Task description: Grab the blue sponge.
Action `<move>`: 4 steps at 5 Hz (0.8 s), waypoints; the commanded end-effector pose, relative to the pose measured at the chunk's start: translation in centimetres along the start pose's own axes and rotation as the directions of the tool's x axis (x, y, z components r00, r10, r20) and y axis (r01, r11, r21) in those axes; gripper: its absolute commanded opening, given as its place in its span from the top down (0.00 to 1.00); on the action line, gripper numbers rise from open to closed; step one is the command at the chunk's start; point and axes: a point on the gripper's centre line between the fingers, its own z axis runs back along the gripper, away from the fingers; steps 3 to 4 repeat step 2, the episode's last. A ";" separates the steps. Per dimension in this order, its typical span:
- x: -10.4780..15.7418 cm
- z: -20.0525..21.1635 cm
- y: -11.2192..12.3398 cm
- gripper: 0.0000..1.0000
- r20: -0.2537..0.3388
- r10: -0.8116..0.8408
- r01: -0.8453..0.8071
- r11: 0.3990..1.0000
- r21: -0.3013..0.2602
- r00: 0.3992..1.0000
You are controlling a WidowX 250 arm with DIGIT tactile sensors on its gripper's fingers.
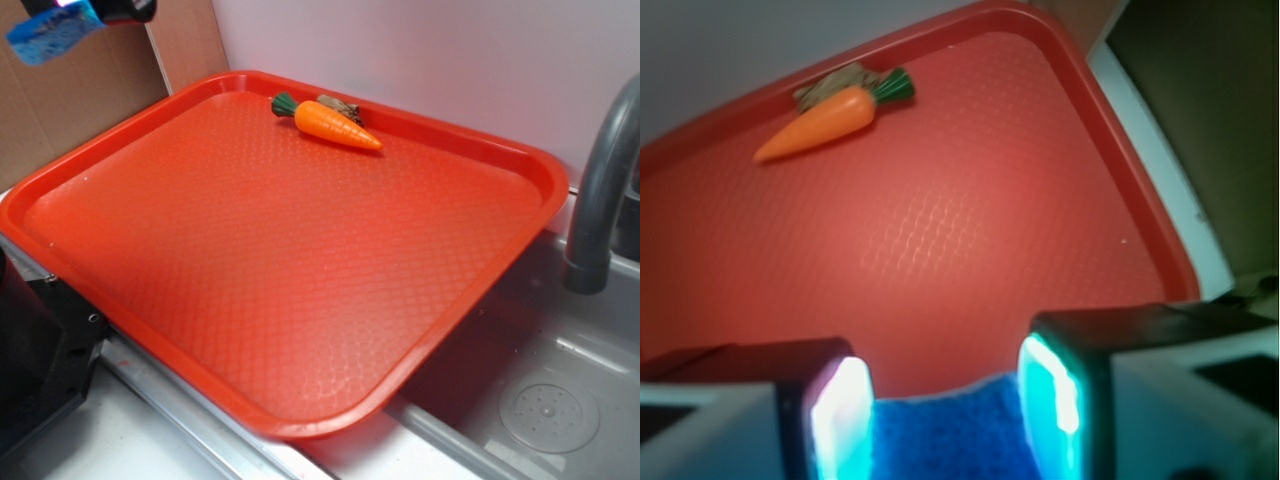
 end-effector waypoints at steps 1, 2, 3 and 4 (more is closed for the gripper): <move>-0.2 1.2 0.8 1.00 0.078 -0.150 0.150 0.989 -0.001 0.986; 0.5 0.1 1.2 1.00 0.056 -0.145 0.145 0.989 0.001 0.988; 0.5 0.1 1.2 1.00 0.056 -0.145 0.145 0.989 0.001 0.988; 0.5 0.1 1.2 1.00 0.056 -0.145 0.145 0.989 0.001 0.988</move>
